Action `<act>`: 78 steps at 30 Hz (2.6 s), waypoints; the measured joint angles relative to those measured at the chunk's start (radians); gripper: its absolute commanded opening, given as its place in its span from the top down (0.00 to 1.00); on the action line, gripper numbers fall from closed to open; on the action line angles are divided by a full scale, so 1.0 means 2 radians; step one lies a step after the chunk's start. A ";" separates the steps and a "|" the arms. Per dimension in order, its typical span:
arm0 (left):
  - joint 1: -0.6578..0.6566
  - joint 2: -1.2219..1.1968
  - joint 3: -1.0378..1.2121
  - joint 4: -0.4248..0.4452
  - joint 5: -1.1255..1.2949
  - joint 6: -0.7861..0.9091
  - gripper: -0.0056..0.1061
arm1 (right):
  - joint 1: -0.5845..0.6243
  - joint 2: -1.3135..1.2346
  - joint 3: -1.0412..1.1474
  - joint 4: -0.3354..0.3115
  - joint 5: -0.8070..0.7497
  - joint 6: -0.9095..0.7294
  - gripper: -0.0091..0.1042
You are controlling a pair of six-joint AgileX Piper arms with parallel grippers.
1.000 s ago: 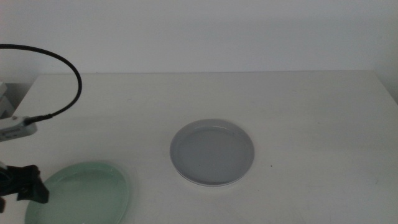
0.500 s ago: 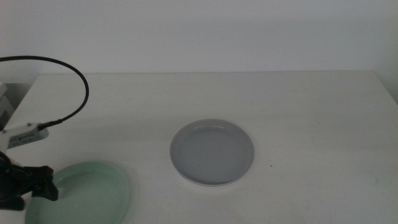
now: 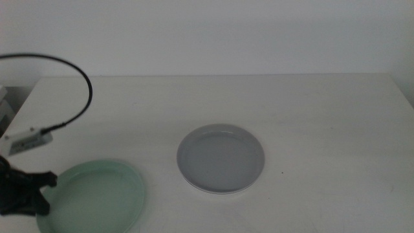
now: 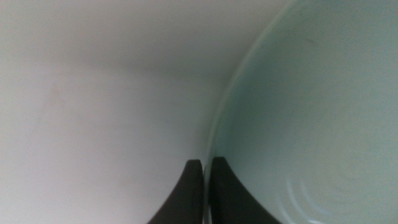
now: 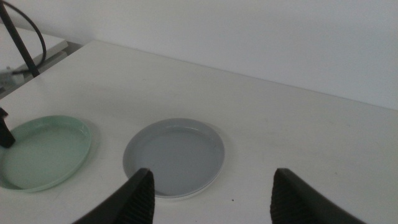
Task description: Stack the three bowls on top of each other.
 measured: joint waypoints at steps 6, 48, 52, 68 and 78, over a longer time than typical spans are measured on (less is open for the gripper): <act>-0.049 -0.045 -0.076 0.014 0.071 -0.037 0.95 | 0.000 0.000 0.000 0.000 0.000 0.000 0.50; -0.318 0.204 -0.467 0.107 0.178 -0.199 0.01 | 0.000 0.000 0.000 0.000 0.000 0.000 0.50; -0.293 0.150 -0.473 0.110 0.200 -0.200 0.01 | 0.000 0.000 0.000 0.000 0.000 0.000 0.50; -0.266 0.028 -0.475 0.209 0.247 -0.209 0.01 | 0.000 0.000 0.000 0.000 0.000 0.000 0.50; -0.266 0.005 -0.475 0.184 0.248 -0.207 0.01 | 0.000 0.000 0.000 0.000 0.000 0.000 0.50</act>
